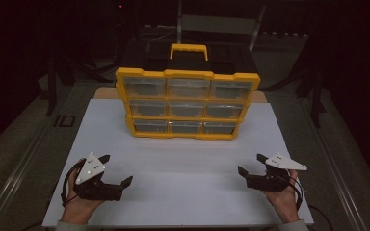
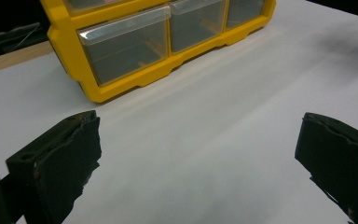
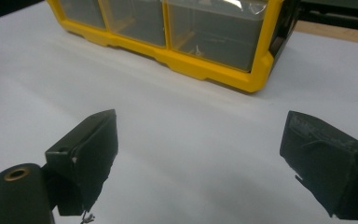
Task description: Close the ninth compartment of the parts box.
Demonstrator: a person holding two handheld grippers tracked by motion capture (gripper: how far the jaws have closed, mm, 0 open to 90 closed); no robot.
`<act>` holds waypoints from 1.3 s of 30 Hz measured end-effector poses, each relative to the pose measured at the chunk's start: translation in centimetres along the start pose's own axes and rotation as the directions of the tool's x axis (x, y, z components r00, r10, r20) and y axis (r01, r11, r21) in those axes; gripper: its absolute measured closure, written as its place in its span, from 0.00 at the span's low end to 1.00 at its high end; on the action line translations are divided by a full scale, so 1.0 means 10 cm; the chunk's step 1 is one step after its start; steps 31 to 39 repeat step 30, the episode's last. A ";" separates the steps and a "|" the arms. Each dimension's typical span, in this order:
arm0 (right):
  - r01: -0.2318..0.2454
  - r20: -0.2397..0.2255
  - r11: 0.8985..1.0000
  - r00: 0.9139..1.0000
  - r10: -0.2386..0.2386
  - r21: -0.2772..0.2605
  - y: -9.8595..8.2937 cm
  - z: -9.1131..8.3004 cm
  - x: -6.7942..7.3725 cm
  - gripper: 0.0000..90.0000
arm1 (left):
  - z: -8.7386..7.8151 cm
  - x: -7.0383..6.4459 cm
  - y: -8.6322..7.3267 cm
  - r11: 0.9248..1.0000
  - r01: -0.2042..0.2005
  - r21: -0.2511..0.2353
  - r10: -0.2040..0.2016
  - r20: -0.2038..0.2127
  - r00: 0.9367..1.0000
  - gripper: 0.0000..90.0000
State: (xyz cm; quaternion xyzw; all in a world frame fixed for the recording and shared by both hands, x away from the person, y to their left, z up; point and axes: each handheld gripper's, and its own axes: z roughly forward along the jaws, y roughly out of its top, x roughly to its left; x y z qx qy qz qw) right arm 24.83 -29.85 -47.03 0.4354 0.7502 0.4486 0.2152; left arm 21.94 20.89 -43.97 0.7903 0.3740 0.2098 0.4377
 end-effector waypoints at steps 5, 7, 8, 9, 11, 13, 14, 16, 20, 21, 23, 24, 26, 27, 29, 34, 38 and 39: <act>0.004 0.002 0.999 1.000 -0.004 -0.036 -0.02 -0.08 0.03 0.12 | -0.02 0.02 -0.01 1.000 0.009 -0.007 -0.009 -0.006 1.000 0.01; 0.008 0.002 0.999 1.000 -0.008 -0.050 -0.03 -0.10 0.04 0.12 | -0.04 0.03 -0.01 1.000 0.014 -0.012 -0.014 -0.012 1.000 0.01; 0.011 -0.001 0.999 1.000 -0.011 -0.054 -0.04 -0.10 0.05 0.12 | -0.04 0.03 -0.02 1.000 0.014 -0.014 -0.015 -0.013 1.000 0.01; 0.014 -0.002 0.998 1.000 -0.014 -0.057 -0.04 -0.10 0.06 0.12 | -0.05 0.03 -0.02 1.000 0.017 -0.017 -0.017 -0.017 1.000 0.01; 0.026 -0.011 0.998 1.000 -0.026 -0.065 -0.04 -0.10 0.07 0.12 | -0.05 0.04 -0.03 1.000 0.018 -0.019 -0.019 -0.021 1.000 0.01; 0.037 -0.020 0.997 0.999 -0.039 -0.073 -0.03 -0.10 0.10 0.12 | -0.05 0.05 -0.04 1.000 0.023 -0.022 -0.023 -0.022 0.999 0.01; 0.044 -0.025 0.996 0.999 -0.046 -0.074 -0.03 -0.10 0.11 0.12 | -0.05 0.05 -0.04 0.999 0.023 -0.022 -0.023 -0.024 0.999 0.01; 0.056 -0.026 0.995 0.998 -0.059 -0.086 -0.02 -0.09 0.14 0.12 | -0.04 0.06 -0.05 0.999 0.026 -0.023 -0.027 -0.028 0.999 0.01; 0.073 -0.031 0.993 0.997 -0.077 -0.094 -0.01 -0.09 0.17 0.12 | -0.03 0.06 -0.06 0.999 0.027 -0.020 -0.028 -0.030 0.999 0.01; 0.075 -0.031 0.993 0.996 -0.078 -0.095 -0.01 -0.09 0.18 0.12 | -0.03 0.06 -0.06 0.999 0.027 -0.021 -0.028 -0.031 0.999 0.01; 0.075 -0.035 0.993 0.996 -0.079 -0.094 -0.01 -0.08 0.19 0.12 | -0.03 0.06 -0.06 0.999 0.028 -0.021 -0.029 -0.034 0.999 0.01; 0.078 -0.034 0.992 0.996 -0.081 -0.095 -0.01 -0.08 0.19 0.12 | -0.03 0.07 -0.06 0.999 0.027 -0.019 -0.028 -0.035 0.999 0.01; 0.078 -0.037 0.992 0.996 -0.082 -0.097 -0.01 -0.08 0.20 0.12 | -0.02 0.07 -0.07 0.999 0.026 -0.018 -0.027 -0.034 0.999 0.01; 0.079 -0.039 0.992 0.996 -0.083 -0.099 -0.01 -0.08 0.20 0.12 | -0.02 0.06 -0.07 0.999 0.027 -0.018 -0.027 -0.034 0.999 0.01; 0.081 -0.041 0.992 0.995 -0.086 -0.099 -0.01 -0.09 0.21 0.12 | -0.01 0.06 -0.06 0.999 0.028 -0.017 -0.028 -0.034 0.999 0.01; 0.083 -0.042 0.991 0.995 -0.087 -0.101 -0.01 -0.09 0.21 0.12 | -0.01 0.06 -0.06 1.000 0.027 -0.016 -0.028 -0.035 0.999 0.01; 0.083 -0.042 0.991 0.995 -0.087 -0.101 -0.01 -0.09 0.21 0.12 | -0.01 0.06 -0.06 1.000 0.027 -0.016 -0.028 -0.035 0.999 0.01; 0.083 -0.042 0.991 0.995 -0.087 -0.101 -0.01 -0.09 0.21 0.12 | -0.01 0.06 -0.06 1.000 0.027 -0.016 -0.028 -0.035 0.999 0.01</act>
